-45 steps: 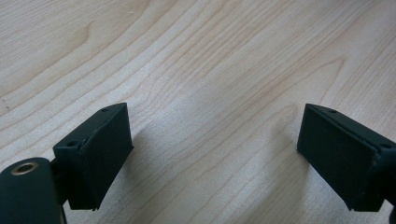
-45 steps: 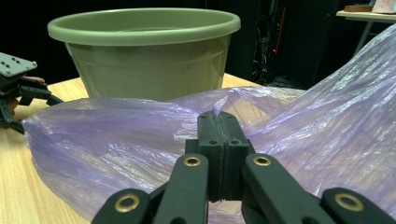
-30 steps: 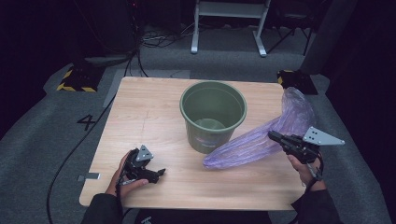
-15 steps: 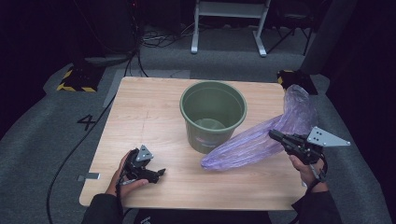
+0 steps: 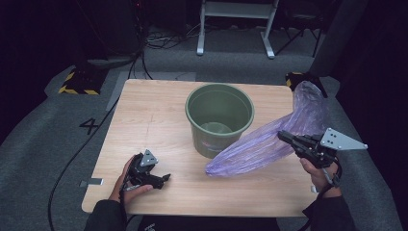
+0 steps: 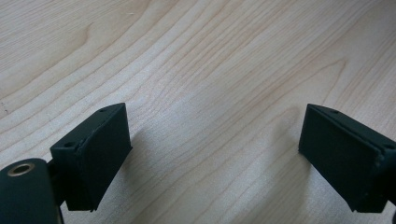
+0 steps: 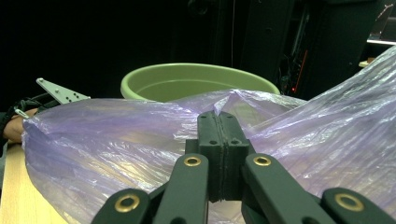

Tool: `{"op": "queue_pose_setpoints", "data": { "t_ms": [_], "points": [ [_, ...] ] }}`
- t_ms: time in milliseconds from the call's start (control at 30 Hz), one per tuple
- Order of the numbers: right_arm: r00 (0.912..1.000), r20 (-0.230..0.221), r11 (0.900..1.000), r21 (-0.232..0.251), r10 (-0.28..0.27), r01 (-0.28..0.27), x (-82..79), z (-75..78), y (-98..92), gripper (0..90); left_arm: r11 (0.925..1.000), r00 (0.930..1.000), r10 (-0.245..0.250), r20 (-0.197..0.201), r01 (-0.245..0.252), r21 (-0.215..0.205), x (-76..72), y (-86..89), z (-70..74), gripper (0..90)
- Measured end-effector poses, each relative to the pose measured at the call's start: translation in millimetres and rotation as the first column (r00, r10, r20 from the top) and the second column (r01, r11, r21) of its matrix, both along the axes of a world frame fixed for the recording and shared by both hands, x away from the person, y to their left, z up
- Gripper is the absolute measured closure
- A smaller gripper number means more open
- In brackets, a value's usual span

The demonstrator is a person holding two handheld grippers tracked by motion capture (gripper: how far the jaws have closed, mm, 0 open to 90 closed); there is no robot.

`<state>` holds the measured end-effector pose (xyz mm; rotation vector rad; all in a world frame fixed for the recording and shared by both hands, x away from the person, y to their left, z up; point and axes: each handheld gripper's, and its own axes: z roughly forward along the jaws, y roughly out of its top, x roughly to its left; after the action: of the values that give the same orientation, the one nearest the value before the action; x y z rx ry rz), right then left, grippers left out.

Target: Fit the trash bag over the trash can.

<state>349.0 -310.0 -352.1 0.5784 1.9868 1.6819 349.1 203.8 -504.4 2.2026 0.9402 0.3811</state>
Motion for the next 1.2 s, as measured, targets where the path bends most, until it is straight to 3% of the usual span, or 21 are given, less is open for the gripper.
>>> {"op": "queue_pose_setpoints", "data": {
  "t_ms": [633,1200],
  "points": [
    [0.9993,0.036,1.0,0.005,-0.009,0.009,5.3,30.9,5.4,90.0,1.0,1.0,0.006,-0.002,-0.006,-0.001,-0.2,-0.6,0.0,8.6],
    [0.9938,0.07,0.995,-0.043,-0.087,0.09,25.5,54.5,18.5,90.0,1.0,1.0,0.007,-0.003,-0.007,-0.001,-0.2,-0.7,0.0,8.6]
  ]
}}
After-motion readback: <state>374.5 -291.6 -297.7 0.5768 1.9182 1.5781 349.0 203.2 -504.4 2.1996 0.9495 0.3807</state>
